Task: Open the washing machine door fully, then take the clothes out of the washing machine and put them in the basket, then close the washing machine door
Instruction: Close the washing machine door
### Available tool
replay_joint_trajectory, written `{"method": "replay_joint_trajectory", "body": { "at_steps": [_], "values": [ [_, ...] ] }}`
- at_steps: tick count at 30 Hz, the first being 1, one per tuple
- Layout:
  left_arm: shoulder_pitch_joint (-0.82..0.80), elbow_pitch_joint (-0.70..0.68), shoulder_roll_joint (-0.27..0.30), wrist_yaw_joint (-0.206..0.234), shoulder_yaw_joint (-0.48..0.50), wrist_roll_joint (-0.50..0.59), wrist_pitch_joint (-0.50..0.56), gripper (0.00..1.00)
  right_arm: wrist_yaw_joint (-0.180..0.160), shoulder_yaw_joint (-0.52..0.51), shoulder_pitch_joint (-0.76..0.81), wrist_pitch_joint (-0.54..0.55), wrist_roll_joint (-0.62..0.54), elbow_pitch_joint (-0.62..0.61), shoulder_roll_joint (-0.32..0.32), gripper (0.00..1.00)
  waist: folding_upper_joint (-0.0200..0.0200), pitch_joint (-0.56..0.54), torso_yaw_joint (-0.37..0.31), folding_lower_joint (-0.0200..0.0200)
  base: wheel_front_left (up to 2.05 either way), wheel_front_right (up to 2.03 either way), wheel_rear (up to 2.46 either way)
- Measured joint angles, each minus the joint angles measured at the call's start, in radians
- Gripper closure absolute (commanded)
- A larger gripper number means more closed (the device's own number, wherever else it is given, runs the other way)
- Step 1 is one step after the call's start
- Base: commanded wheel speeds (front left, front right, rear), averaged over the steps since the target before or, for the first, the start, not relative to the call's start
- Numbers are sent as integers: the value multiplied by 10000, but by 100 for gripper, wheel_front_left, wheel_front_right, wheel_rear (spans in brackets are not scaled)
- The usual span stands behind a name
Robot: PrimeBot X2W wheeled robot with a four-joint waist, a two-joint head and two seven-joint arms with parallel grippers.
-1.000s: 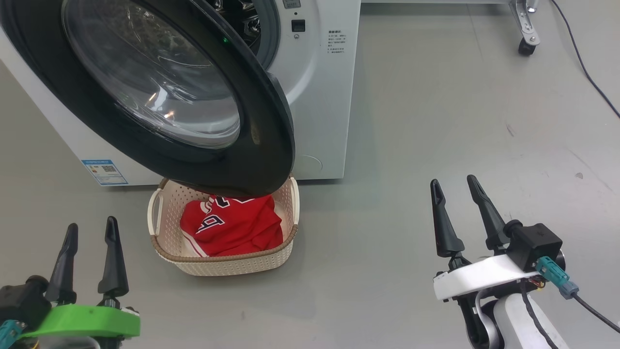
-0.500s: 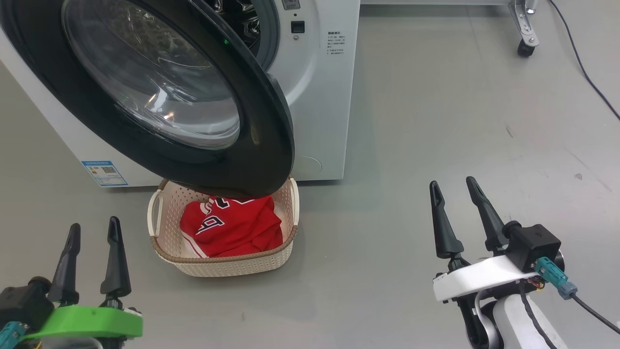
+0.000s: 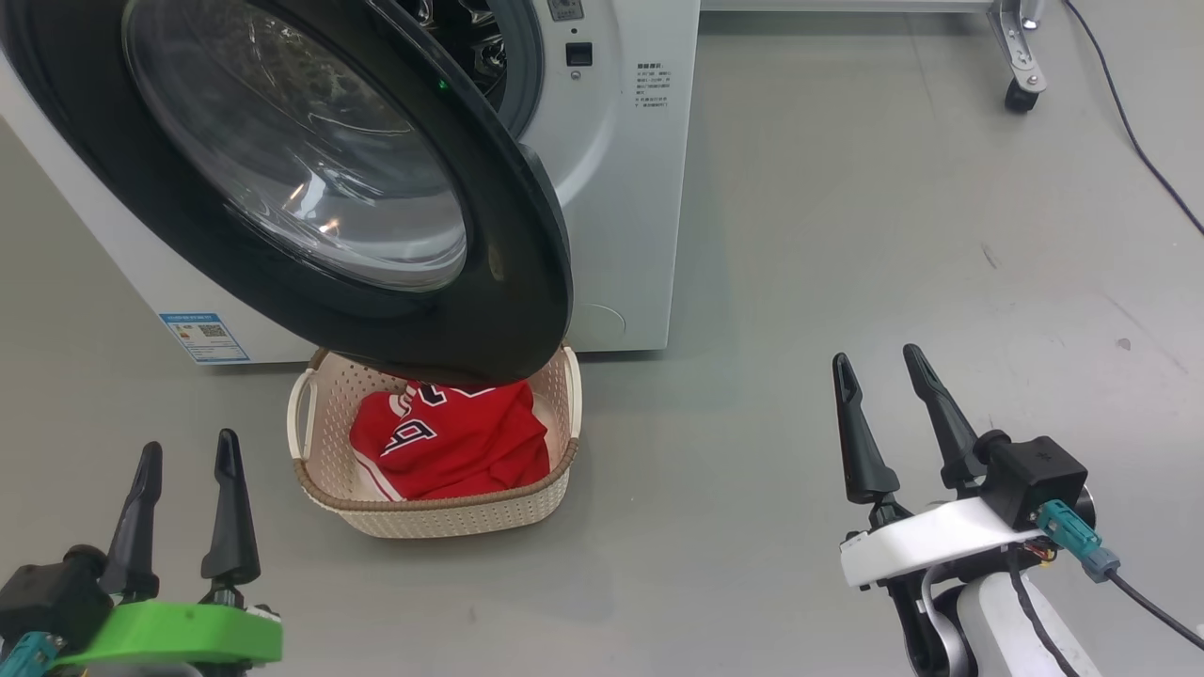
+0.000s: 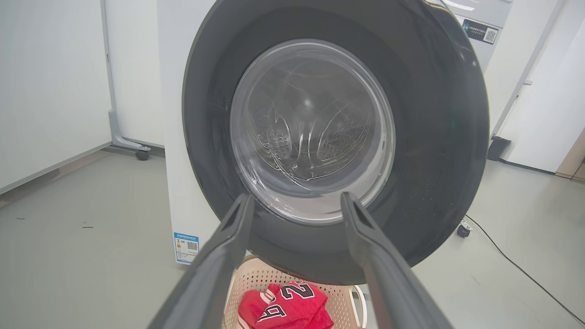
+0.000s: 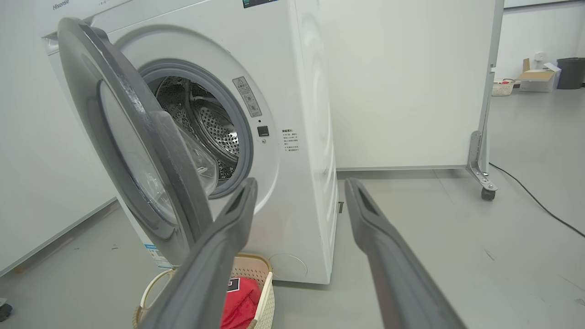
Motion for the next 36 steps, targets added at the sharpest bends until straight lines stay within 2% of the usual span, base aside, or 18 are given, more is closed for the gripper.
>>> {"method": "replay_joint_trajectory", "body": {
  "at_steps": [2,3,4,5,13,23,36],
  "values": [
    [10,-19,-54,-33,8,38,0,0,0,-6,26,0,-25,-6,0,0,0,23,7,0,0,0,0],
    [11,-54,-71,-79,-10,94,0,0,0,-6,59,0,-35,-19,0,19,0,47,12,0,0,0,0],
    [11,-104,-88,-82,-29,104,0,0,0,-4,90,0,-54,-52,0,81,0,81,19,0,0,0,0],
    [-215,-265,-236,-174,-284,176,-2,0,255,926,-764,0,-953,-355,-483,100,0,910,437,0,0,0,0],
    [-745,-405,-443,-178,-449,194,-2,0,349,2355,-2372,506,-1308,-180,-617,100,0,1625,1071,0,0,0,0],
    [-1284,-291,-571,-184,-593,194,-2,0,351,3219,-3866,826,-1329,424,-763,100,0,2335,1895,0,0,0,0],
    [-1874,-196,-755,-186,-652,178,-2,0,351,3041,-5037,731,-616,1252,-1062,100,0,3231,2867,1,0,0,0]
  ]
}}
